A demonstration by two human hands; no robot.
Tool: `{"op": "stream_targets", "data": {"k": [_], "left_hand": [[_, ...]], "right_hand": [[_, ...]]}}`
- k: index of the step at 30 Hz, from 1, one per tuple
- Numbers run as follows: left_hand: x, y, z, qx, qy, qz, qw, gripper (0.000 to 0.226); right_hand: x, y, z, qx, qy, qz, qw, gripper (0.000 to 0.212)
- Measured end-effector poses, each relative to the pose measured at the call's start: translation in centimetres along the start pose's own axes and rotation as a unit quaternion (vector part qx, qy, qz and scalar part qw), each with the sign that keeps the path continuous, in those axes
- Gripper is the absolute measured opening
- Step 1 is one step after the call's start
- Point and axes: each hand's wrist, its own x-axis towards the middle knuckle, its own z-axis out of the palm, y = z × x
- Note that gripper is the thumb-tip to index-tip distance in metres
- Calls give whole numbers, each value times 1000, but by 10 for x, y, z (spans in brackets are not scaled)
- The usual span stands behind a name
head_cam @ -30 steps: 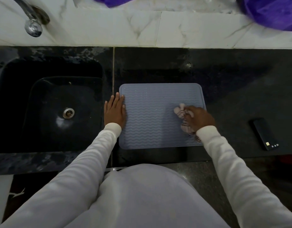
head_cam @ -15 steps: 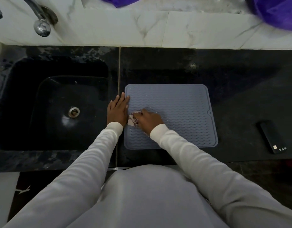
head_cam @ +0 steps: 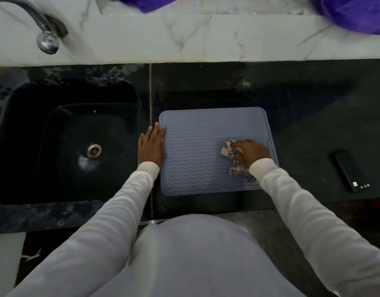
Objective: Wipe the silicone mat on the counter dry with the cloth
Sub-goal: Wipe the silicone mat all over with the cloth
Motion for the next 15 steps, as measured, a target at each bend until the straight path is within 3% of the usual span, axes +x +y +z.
{"op": "stream_targets", "data": {"k": [9,15], "left_hand": [[0,0,0,12,-7,5,1000,50],[0,7,0,12,-2,-12,1000,51]], "right_hand": [[-10,63,-18,-21,22,149,988,36],[-19,39,-15,-10,65,129,989,31]]}}
